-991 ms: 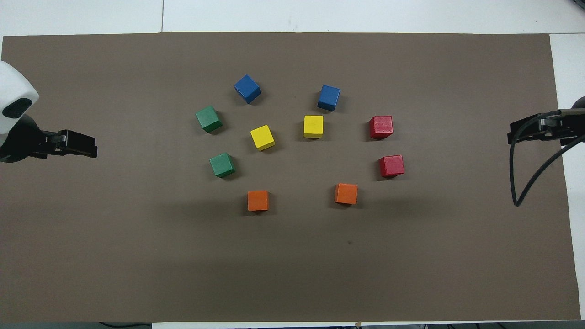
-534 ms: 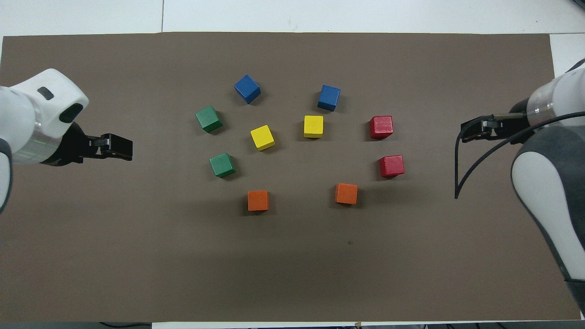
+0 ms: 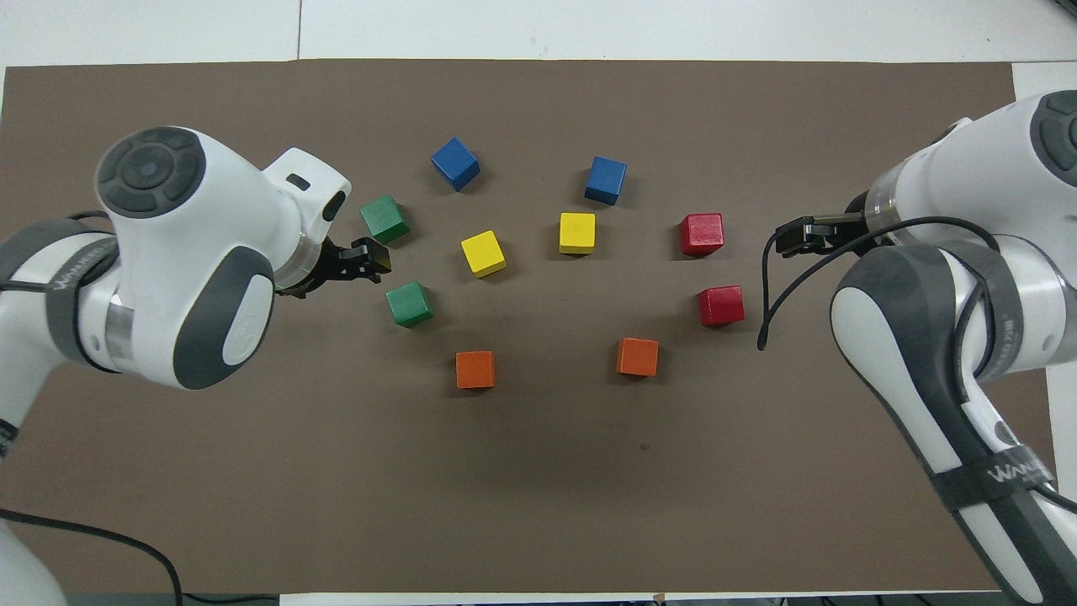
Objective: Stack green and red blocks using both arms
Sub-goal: 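Grasp the green block with the left gripper while the right gripper grips red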
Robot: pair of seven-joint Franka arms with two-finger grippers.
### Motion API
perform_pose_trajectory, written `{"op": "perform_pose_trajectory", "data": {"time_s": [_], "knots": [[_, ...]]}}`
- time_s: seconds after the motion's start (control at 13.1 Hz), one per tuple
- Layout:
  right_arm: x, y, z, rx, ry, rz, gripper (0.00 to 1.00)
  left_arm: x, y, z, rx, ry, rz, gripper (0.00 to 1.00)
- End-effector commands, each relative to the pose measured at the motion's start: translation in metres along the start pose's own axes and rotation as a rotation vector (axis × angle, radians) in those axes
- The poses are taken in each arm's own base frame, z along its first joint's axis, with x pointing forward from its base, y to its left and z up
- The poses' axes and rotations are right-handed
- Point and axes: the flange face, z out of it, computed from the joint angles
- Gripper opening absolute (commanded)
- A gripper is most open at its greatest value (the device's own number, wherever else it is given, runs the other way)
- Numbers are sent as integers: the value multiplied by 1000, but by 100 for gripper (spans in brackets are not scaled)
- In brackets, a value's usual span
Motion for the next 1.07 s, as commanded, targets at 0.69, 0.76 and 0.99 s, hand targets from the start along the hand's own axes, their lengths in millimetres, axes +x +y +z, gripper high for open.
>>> {"op": "perform_pose_trajectory", "data": {"time_s": [0.69, 0.76, 0.99], "knots": [[-3, -58, 72, 30, 16, 9, 100, -11, 38, 93, -12, 33, -229, 100], [-4, -60, 76, 30, 17, 10, 100, -12, 36, 95, 0, 52, -209, 100], [-14, -64, 94, 30, 11, 2, 100, -9, 31, 97, 6, 63, -119, 100]]}}
